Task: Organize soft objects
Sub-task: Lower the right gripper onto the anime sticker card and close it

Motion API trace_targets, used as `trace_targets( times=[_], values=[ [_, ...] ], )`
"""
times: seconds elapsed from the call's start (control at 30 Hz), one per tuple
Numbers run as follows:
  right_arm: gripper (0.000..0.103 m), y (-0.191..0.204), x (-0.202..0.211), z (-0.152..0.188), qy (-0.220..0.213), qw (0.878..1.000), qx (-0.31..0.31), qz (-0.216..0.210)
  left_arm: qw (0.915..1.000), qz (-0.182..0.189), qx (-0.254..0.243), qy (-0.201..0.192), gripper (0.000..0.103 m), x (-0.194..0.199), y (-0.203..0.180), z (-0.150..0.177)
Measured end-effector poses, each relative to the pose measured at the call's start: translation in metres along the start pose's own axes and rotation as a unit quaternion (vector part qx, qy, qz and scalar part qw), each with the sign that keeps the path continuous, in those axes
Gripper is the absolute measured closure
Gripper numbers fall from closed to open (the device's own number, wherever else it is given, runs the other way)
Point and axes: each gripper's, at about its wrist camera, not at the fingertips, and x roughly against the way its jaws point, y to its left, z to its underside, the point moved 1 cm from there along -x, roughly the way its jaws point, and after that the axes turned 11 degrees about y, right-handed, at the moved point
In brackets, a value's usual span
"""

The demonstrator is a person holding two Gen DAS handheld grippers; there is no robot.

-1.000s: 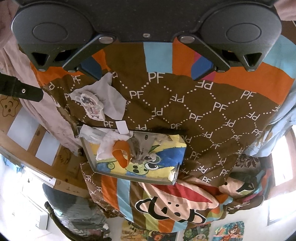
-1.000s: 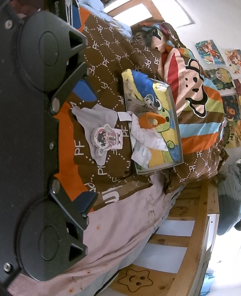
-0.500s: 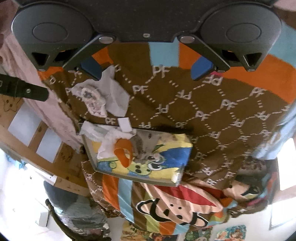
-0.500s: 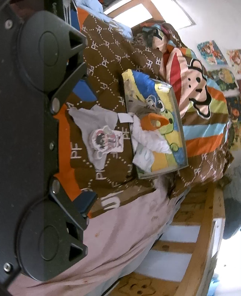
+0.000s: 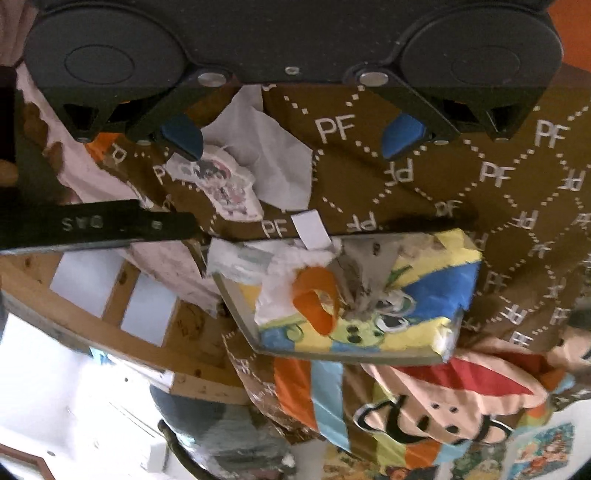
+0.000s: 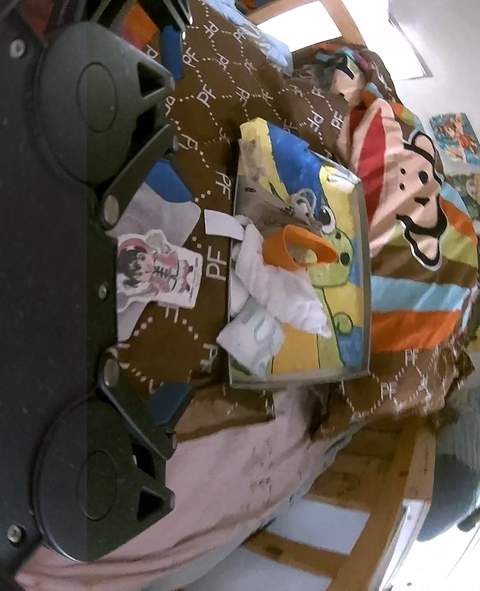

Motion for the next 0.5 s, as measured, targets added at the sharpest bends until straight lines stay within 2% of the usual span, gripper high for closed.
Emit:
trace_targets(
  times=[0.2, 0.43, 0.5],
  values=[
    [0.001, -0.002, -0.054, 0.008, 0.026, 0.998, 0.043, -0.034, 0.9989, 0.014, -0.043, 0.012, 0.002, -0.029, -0.005, -0.004],
    [0.001, -0.004, -0.070, 0.003, 0.015, 0.997, 0.058, -0.056, 0.9962, 0.032, -0.079, 0.017, 0.008, -0.045, -0.010, -0.004],
    [0.006, -0.003, -0.075, 0.006, 0.024, 0.996, 0.060, -0.060, 0.9955, 0.036, -0.085, 0.021, 0.013, -0.051, -0.012, -0.004]
  ],
)
